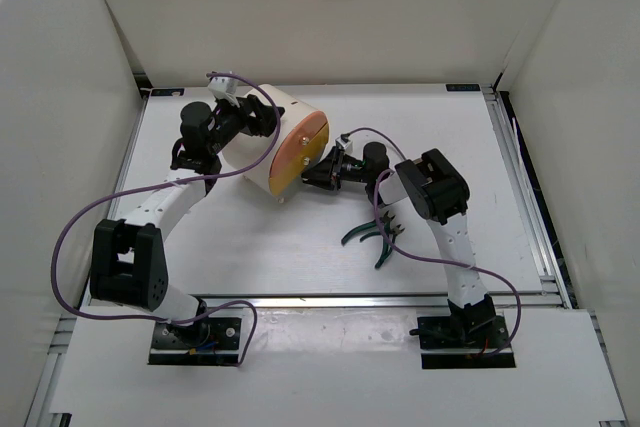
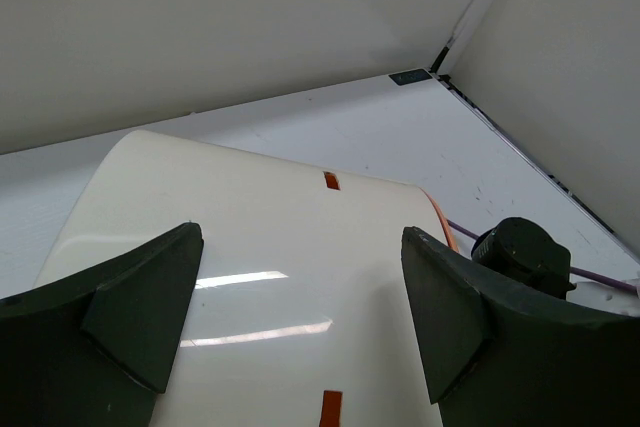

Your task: Sort the tools into containers

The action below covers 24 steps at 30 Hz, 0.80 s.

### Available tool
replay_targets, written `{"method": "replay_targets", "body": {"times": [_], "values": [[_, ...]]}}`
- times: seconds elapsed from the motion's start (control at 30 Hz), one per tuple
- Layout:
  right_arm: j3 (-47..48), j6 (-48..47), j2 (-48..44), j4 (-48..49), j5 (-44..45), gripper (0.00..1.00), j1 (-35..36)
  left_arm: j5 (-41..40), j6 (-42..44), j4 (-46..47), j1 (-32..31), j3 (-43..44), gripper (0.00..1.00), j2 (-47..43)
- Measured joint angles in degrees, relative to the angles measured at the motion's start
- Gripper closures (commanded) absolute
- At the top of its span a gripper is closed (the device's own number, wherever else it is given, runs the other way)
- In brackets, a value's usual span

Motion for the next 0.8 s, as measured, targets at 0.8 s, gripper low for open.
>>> {"method": "replay_targets", "body": {"times": [0.8], "values": [[-13.7,4.2,-4.2,10.0,2.7,1.00,-2.4,0.1,-0.1,0.0,0.2,1.4,0.09,1.4]]}}
